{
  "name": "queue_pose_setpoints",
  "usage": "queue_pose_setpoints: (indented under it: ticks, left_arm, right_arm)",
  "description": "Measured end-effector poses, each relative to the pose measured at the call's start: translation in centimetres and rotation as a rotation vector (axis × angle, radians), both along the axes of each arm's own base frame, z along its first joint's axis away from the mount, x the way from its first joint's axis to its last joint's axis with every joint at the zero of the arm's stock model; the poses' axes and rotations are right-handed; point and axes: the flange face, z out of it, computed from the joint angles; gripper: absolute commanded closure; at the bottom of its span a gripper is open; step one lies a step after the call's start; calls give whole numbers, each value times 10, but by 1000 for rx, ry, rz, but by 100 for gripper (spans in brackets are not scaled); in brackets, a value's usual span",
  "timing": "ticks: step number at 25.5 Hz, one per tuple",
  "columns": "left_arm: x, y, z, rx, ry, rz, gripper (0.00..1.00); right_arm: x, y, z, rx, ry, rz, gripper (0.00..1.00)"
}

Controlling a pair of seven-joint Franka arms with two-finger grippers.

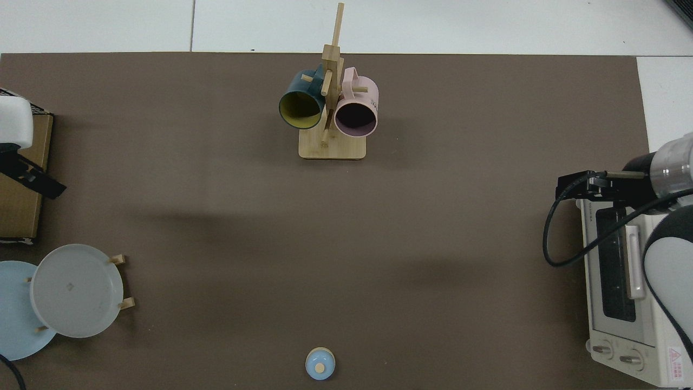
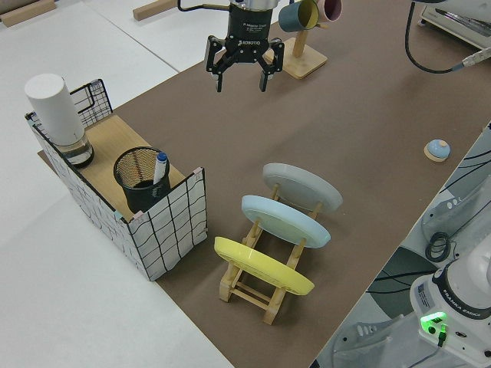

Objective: Put markers into pen holder

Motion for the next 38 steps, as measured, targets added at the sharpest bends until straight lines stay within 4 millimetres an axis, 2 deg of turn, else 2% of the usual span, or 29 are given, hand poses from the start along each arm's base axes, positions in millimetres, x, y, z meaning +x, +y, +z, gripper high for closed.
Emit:
queue_pose_setpoints:
  ticks: [7,11,13,18,21,28,32,38]
  left_arm:
    - [-1,-77,-4,-74,1,225,0]
    - [-8,-97,8,-84,-7,325,0]
    - [-13,-95,20,-98,-15,368,0]
    - [-32,-74,51,-115,-30,426,0]
    - [-47,-66,63,-121,-40,442,0]
    - [-71,-61,62,-138,-80,449,0]
    - [-67,-62,64,-144,-107,450,0]
    - [-59,-48,70,-140,-110,475,0]
  right_arm:
    - [-8,4,3,0,30,8,0]
    - [-8,4,4,-1,30,8,0]
    - [-8,4,4,-2,29,10,0]
    - [-8,3,4,-5,29,20,0]
    - [-8,3,4,-5,28,74,0]
    - [-8,-3,4,-5,27,139,0]
    - [-8,-6,4,-5,27,122,0]
    - [-8,-9,4,-4,28,112,0]
